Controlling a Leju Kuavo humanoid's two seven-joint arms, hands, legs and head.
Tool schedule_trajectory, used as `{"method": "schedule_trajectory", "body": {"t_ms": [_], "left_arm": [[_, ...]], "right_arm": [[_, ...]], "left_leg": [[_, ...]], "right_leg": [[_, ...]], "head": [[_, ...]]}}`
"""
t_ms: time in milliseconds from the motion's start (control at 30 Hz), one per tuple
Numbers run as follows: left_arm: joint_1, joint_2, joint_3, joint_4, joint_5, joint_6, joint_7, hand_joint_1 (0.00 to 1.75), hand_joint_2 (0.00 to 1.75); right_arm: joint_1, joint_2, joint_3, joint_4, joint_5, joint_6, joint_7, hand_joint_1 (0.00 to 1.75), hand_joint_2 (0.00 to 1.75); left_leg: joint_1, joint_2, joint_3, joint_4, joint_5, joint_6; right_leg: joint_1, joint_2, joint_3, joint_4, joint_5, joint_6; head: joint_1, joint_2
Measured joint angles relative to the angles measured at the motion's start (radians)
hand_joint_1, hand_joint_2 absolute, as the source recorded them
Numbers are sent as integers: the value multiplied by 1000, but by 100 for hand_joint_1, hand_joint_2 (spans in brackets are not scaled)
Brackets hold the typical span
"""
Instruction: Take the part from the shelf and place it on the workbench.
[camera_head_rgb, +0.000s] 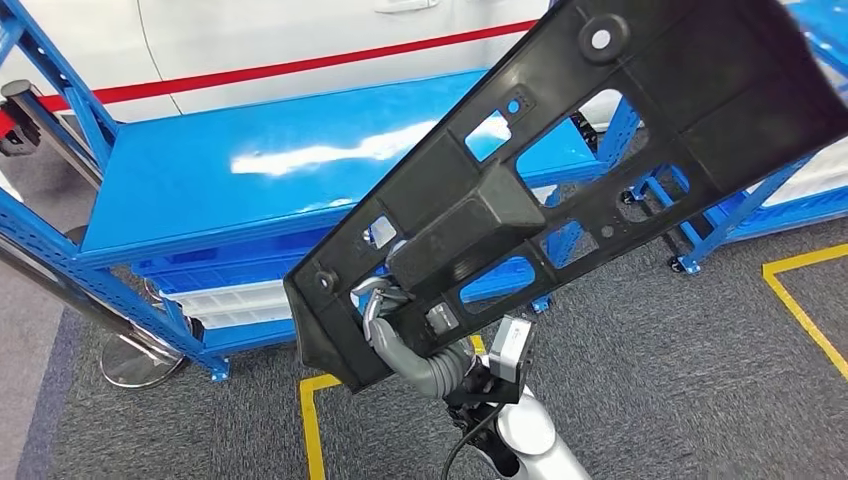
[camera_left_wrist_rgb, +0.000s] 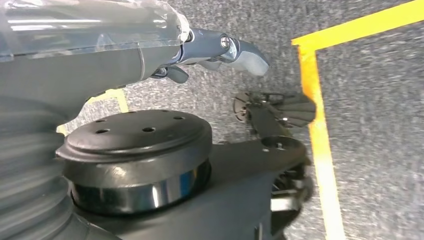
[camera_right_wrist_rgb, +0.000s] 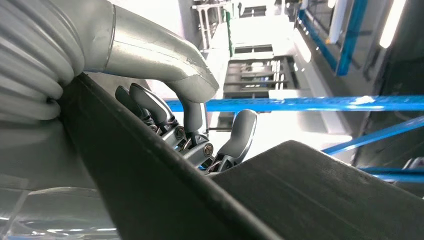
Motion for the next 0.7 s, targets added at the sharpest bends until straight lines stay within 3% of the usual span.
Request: {"method": "schedule_trajectory", "body": {"t_ms": [33,100,200,267,367,400,433,467,500,533,600,633,700], "left_arm": [[0,0,0,0,-2,-1,0,0,175],[2,1,0,0,-7,-3,0,0,175],[8,1,-1,0,-13,-11,-1,0,175],[11,1,-1,0,-14,-14,-3,0,175],[11,1,-1,0,-15,-15,-3,0,175],[11,1,-1,0,-15,-15,-3,0,175],[11,2,-1,0,-14,-15,-3,0,175],[11,2,-1,0,-14,-15,-3,0,175],[11,3,-1,0,-14,-15,-3,0,175],[10,4,-1,0,-14,-14,-3,0,175],[9,8,-1,0,-13,-13,-3,0,175],[9,9,-1,0,-13,-13,-3,0,175],[9,10,-1,0,-13,-13,-3,0,175]], "right_arm": [[2,-1,0,2,1,0,0,175,175],[7,-1,0,3,7,-1,0,175,175],[31,-1,0,2,23,0,1,175,175],[42,-1,0,2,31,2,2,175,175],[46,-1,0,0,37,12,2,175,175],[48,-1,0,0,37,16,2,175,175],[51,-1,0,1,38,19,1,175,175],[52,-1,0,1,38,22,1,175,175],[53,-1,0,2,39,25,1,175,175],[53,-1,0,2,41,29,1,175,175],[53,3,-1,1,44,34,0,175,175],[52,5,-1,1,45,35,0,175,175],[53,8,-2,2,47,35,0,175,175]], "left_leg": [[1,2,-17,13,4,-6],[3,7,-41,33,12,-18],[7,12,-51,42,19,-37],[11,4,-68,86,-39,-47],[12,-7,-113,272,-183,-50],[11,-8,-118,327,-206,-46],[10,-9,-108,350,-205,-41],[8,-12,-81,335,-186,-35],[5,-18,-35,285,-158,-28],[0,-33,23,209,-138,-19],[-7,-63,124,59,-134,-6],[-9,-72,149,16,-140,-1],[-12,-63,152,-12,-129,2]], "right_leg": [[3,-4,38,-57,-3,1],[11,-8,79,-137,-31,-12],[18,-1,71,-154,-23,-48],[18,4,53,-156,-3,-63],[23,17,12,-155,31,-70],[26,21,-2,-155,43,-71],[29,26,-16,-154,53,-71],[30,31,-28,-154,64,-71],[31,38,-39,-154,74,-70],[31,45,-49,-154,85,-68],[29,59,-60,-157,106,-61],[26,65,-62,-161,118,-56],[24,79,-63,-175,142,-42]], "head": [[0,0],[0,0],[-1,0],[-1,0],[-2,0],[-2,0],[-2,0],[-2,0],[-1,0],[-2,0],[-1,0],[-2,0],[-4,0]]}}
